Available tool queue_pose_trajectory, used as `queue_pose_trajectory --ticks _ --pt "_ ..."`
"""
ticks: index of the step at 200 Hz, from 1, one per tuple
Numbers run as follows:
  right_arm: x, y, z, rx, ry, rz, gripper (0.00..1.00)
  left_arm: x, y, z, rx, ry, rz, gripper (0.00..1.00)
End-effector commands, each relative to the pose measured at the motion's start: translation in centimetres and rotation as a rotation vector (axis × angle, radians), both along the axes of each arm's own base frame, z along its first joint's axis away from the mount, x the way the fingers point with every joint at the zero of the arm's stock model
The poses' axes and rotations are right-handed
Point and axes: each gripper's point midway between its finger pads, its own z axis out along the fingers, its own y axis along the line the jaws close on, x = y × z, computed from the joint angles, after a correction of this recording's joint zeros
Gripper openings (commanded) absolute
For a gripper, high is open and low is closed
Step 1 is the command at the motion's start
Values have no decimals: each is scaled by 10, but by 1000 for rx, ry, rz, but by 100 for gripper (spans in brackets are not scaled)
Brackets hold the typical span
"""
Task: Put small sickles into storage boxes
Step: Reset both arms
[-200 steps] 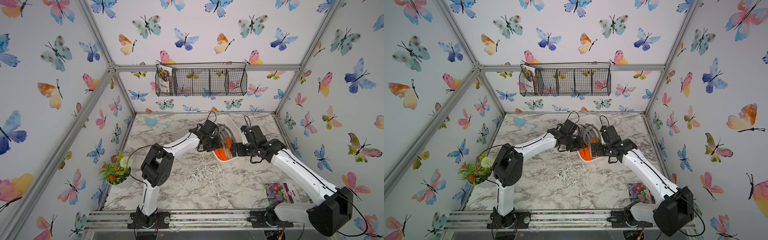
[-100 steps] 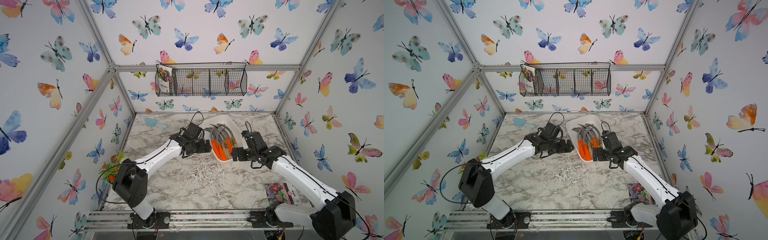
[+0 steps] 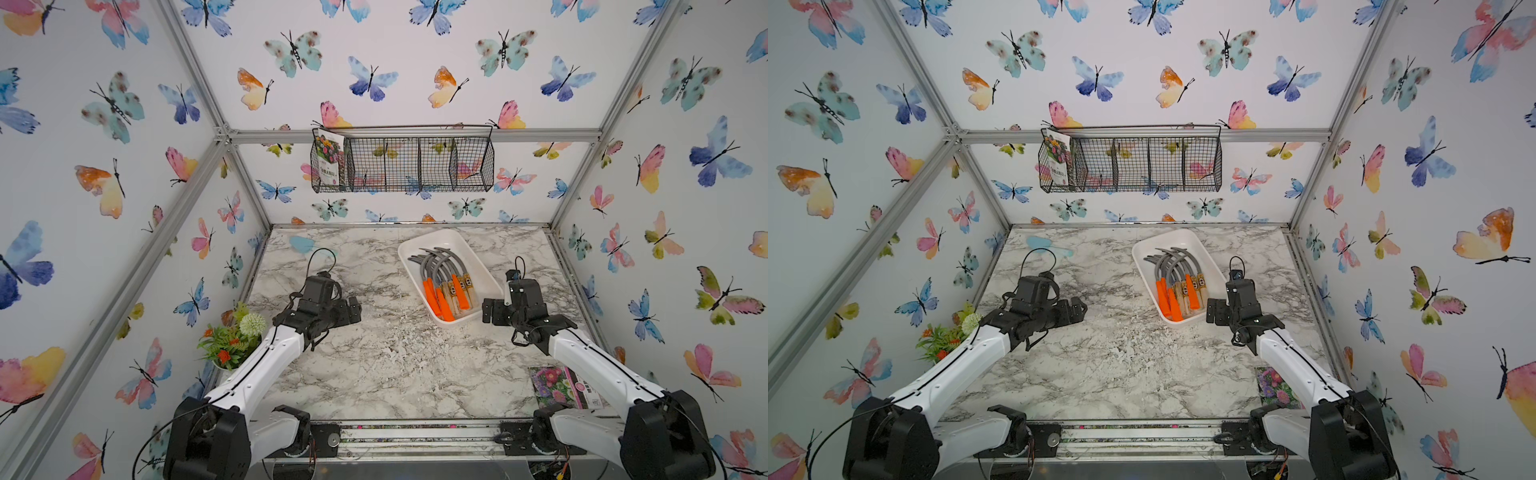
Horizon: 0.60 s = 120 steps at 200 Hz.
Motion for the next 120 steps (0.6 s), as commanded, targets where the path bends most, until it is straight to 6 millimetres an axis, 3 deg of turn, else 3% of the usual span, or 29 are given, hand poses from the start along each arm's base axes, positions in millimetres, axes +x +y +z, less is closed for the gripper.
queue_pose_trajectory --ticks 1,36,68,120 --pt "21 -19 17 -52 -157 -58 98 14 28 13 55 -142 86 98" --pt "35 -45 15 -62 -264 -153 98 32 60 20 75 -256 173 98" --pt "50 -51 15 -85 -337 -163 98 52 95 20 105 -305 246 98" --pt "56 -71 8 -106 -417 -245 98 80 114 11 211 -419 263 98"
